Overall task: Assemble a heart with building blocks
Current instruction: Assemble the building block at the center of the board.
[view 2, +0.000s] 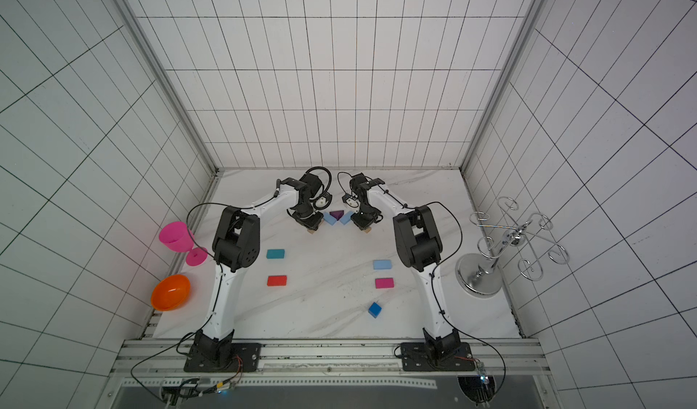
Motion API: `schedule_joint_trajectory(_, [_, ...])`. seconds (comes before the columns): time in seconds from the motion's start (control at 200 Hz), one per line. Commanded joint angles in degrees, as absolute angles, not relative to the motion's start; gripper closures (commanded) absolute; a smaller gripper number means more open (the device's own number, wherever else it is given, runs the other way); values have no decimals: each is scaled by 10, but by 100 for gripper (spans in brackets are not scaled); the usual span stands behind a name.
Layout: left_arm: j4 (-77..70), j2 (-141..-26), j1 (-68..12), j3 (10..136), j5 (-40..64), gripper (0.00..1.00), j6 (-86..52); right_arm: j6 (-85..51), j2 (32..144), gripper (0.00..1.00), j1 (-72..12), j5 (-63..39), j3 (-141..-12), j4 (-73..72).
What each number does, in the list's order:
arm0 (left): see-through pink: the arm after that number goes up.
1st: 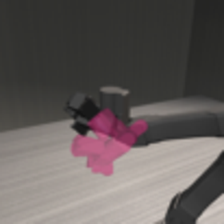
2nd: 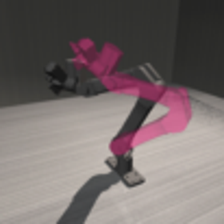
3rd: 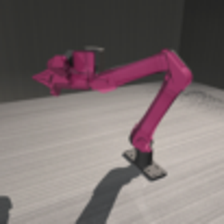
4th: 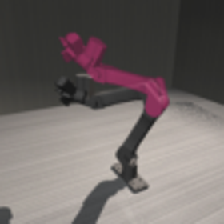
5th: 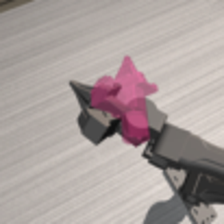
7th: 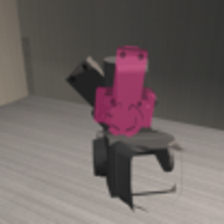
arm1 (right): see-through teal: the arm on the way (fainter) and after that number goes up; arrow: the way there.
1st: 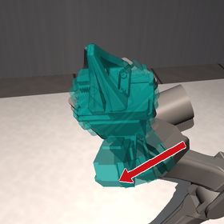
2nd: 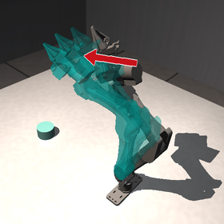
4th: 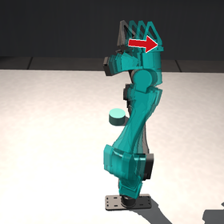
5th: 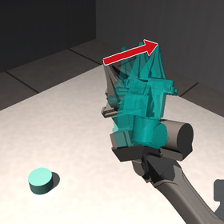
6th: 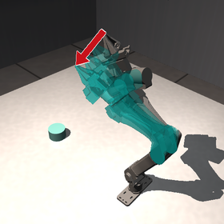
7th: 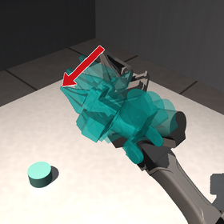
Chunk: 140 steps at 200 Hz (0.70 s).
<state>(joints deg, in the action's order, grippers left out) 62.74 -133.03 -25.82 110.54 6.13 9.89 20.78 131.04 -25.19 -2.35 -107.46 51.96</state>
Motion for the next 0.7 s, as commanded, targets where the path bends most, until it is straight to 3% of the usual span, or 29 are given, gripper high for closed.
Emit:
schedule_joint_trajectory(0.0, [608, -1360, -264, 1101, 65, 84, 102, 201, 1326, 100, -258, -19, -1094, 525])
schedule_joint_trajectory(0.695, [605, -1365, -264, 1107, 68, 84, 100, 196, 1340, 100, -261, -16, -1107, 524])
